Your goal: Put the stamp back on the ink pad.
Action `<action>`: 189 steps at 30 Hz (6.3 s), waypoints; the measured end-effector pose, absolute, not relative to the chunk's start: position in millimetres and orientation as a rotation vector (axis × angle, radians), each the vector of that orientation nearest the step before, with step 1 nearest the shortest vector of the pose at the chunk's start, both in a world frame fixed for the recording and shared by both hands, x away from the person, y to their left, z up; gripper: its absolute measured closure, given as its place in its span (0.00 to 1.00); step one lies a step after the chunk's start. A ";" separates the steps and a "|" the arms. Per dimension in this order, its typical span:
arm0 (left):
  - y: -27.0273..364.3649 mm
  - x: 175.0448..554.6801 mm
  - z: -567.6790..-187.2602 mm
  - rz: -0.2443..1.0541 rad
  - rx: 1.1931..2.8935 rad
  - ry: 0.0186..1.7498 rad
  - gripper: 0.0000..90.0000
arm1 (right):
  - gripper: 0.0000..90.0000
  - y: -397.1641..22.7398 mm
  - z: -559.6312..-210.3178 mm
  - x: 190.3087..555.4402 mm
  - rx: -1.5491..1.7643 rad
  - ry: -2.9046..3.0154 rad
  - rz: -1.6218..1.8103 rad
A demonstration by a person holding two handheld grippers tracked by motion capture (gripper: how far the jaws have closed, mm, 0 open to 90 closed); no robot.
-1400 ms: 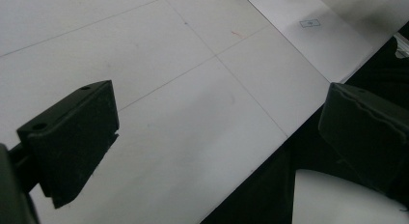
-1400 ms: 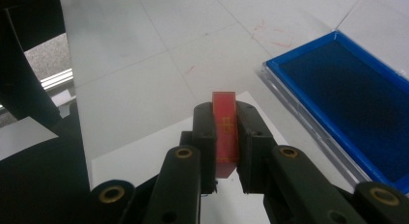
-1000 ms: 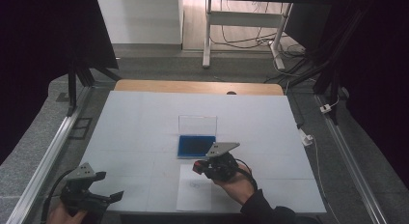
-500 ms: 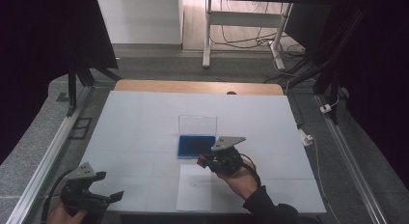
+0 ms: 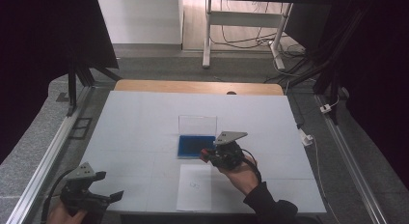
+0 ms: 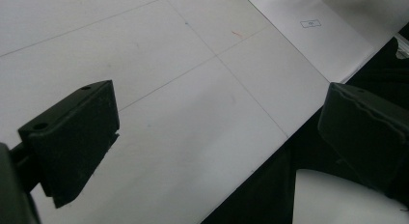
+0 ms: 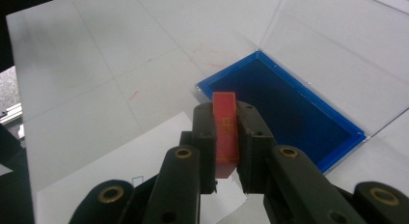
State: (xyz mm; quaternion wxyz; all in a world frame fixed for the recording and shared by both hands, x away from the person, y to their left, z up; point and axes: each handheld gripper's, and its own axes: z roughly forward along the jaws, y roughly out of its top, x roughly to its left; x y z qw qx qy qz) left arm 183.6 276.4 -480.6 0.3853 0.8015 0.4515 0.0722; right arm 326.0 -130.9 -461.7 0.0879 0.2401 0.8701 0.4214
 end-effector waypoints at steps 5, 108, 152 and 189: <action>276.1 183.6 -480.7 0.182 2.042 1.154 0.01 | 0.88 -129.5 -461.4 331.2 0.726 2.576 1.244; 276.1 183.8 -480.6 0.186 2.043 1.151 0.01 | 0.27 -102.5 -478.4 377.8 0.818 2.591 1.164; 276.1 185.3 -480.7 0.181 2.041 1.151 0.01 | 0.00 -149.9 -455.4 328.1 0.832 2.579 1.163; 275.4 185.7 -480.6 0.182 2.045 1.155 0.01 | 0.00 -270.9 -447.0 256.3 1.096 2.331 1.133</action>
